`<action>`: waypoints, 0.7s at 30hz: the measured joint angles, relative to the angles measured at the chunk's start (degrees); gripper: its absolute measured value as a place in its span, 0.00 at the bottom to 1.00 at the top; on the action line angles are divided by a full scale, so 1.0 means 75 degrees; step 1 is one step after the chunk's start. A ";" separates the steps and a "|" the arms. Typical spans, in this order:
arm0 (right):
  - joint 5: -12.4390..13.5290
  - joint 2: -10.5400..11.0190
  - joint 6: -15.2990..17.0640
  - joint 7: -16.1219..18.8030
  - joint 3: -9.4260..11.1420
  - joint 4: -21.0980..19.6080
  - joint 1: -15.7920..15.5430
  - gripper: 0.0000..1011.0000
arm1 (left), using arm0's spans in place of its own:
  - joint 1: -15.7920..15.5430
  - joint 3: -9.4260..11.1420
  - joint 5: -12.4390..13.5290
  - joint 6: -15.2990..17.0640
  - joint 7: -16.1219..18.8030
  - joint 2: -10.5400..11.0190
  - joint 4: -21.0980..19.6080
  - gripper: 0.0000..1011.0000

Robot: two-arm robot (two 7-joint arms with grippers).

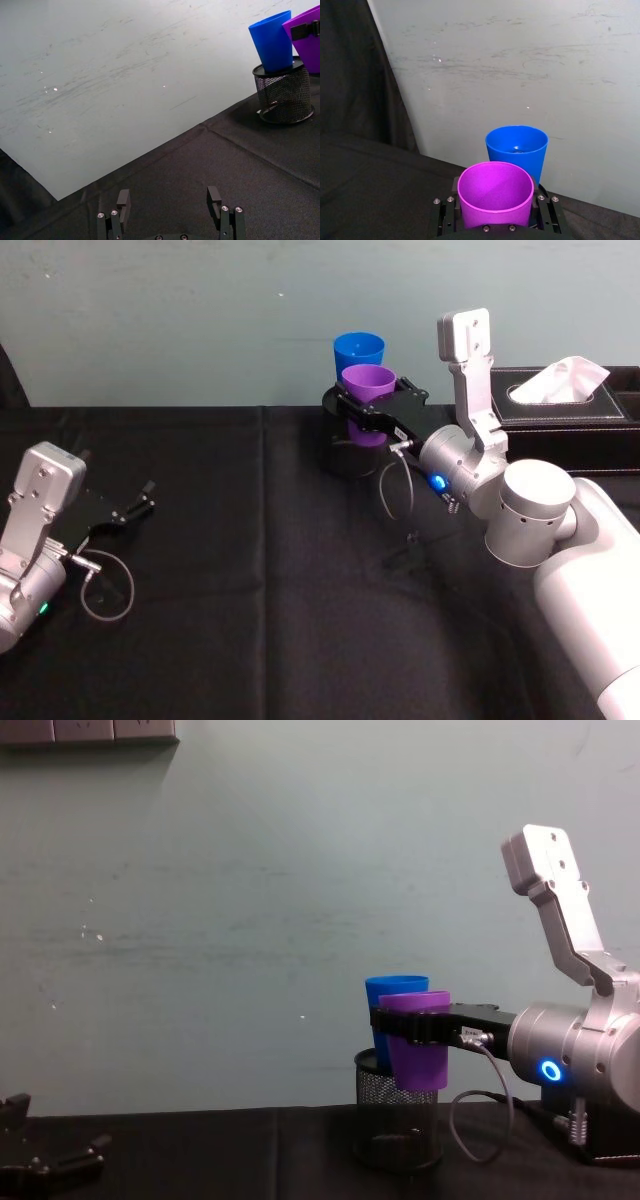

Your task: Pick up one cup with a gripper and tap it against the other cup.

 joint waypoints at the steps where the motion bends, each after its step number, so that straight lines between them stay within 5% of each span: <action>1: 0.0000 0.0000 0.0000 0.0000 0.0000 0.0000 0.0000 0.73 | 0.0000 0.0000 0.0000 0.0000 0.0000 0.0000 0.0000 0.99; 21: 0.0000 0.0000 0.0000 0.0000 0.0000 0.0000 0.0000 0.73 | 0.0000 0.0000 0.0000 0.0000 0.0000 0.0000 0.0000 0.99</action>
